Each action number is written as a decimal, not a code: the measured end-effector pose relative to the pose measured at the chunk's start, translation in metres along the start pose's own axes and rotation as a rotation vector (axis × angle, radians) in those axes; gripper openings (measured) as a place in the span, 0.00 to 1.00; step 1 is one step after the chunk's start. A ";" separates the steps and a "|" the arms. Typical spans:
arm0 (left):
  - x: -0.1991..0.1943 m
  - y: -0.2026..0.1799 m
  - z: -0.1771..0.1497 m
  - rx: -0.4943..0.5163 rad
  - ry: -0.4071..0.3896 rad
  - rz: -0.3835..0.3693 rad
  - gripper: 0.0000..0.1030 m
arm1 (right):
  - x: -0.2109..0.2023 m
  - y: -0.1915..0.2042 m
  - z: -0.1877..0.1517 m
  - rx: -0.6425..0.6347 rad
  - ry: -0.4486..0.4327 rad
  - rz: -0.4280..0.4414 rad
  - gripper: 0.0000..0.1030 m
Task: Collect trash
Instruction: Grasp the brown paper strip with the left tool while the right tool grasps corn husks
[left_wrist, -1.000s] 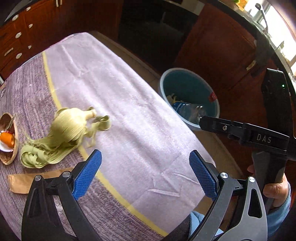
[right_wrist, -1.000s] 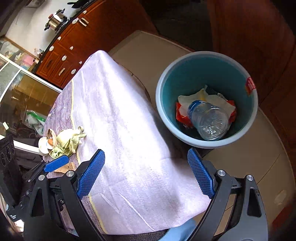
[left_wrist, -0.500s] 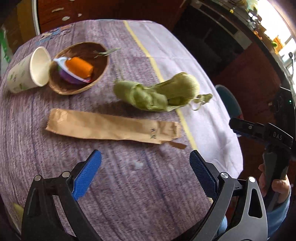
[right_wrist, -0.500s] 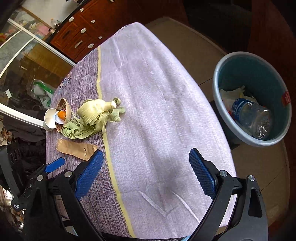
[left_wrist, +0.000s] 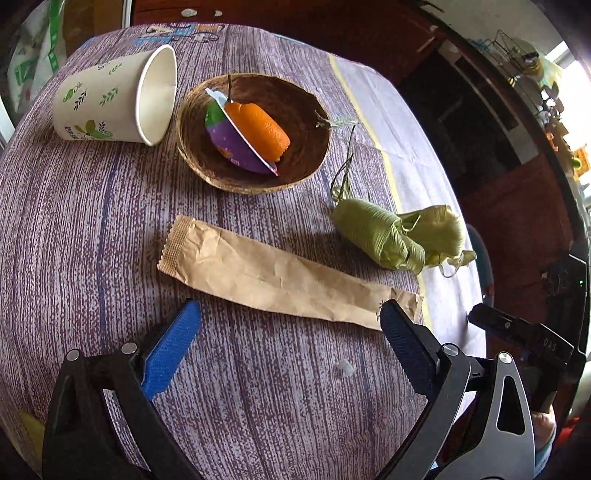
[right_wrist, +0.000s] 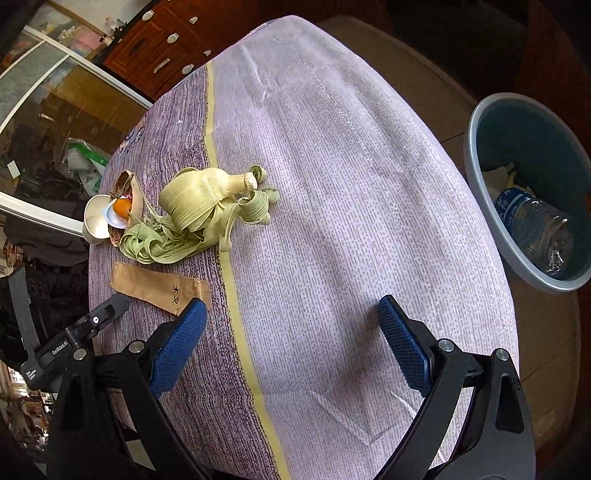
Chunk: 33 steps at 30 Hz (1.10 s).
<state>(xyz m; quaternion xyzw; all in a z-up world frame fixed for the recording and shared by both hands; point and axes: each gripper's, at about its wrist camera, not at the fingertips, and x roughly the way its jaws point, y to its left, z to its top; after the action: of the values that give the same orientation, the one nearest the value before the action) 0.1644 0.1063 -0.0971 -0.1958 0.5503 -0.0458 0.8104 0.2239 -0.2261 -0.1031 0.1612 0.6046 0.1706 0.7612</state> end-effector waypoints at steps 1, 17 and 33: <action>0.004 -0.004 0.004 0.002 -0.006 -0.007 0.94 | 0.000 0.000 0.001 0.001 0.000 0.002 0.87; 0.029 -0.031 0.007 0.148 -0.017 -0.038 0.13 | 0.043 0.054 0.051 -0.030 -0.040 0.095 0.91; 0.054 -0.079 0.009 0.190 -0.011 -0.063 0.06 | 0.044 0.055 0.024 -0.130 -0.076 0.122 0.30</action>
<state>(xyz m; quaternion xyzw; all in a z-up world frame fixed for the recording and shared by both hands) 0.2047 0.0198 -0.1127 -0.1353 0.5328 -0.1220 0.8264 0.2533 -0.1581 -0.1106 0.1543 0.5519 0.2490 0.7807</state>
